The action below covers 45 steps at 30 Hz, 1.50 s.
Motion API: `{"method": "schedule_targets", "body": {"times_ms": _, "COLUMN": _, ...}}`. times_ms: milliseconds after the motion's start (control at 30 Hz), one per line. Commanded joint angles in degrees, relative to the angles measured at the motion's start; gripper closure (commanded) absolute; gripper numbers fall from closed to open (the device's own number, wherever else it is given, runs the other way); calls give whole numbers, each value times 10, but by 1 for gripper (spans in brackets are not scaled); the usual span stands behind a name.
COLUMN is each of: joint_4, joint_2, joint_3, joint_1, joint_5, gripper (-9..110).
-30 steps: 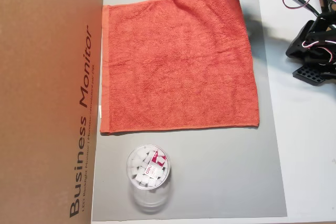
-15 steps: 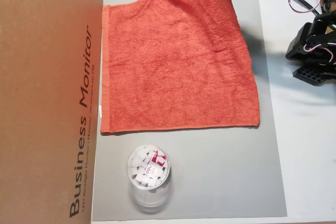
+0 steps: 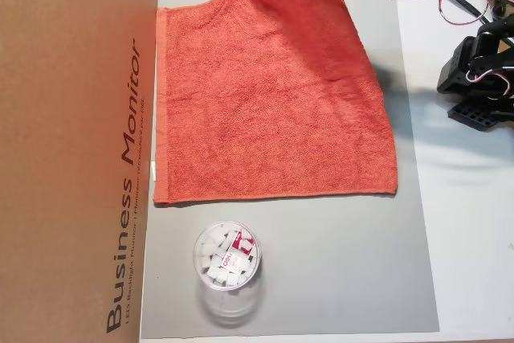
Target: Fold the blanket.
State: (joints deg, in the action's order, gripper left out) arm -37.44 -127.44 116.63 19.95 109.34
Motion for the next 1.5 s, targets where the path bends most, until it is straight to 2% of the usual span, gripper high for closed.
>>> {"method": "schedule_targets", "body": {"times_ms": 0, "joint_4": 12, "joint_2": 38, "joint_3": -74, "joint_1": -11, "joint_5": -3, "gripper": 102}}
{"method": "schedule_targets", "body": {"times_ms": 400, "joint_4": 12, "joint_2": 167, "joint_3": -221, "joint_1": -91, "joint_5": -12, "gripper": 102}}
{"method": "schedule_targets", "body": {"times_ms": 1467, "joint_4": 13, "joint_2": 606, "joint_3": -637, "joint_1": -272, "joint_5": -250, "gripper": 102}}
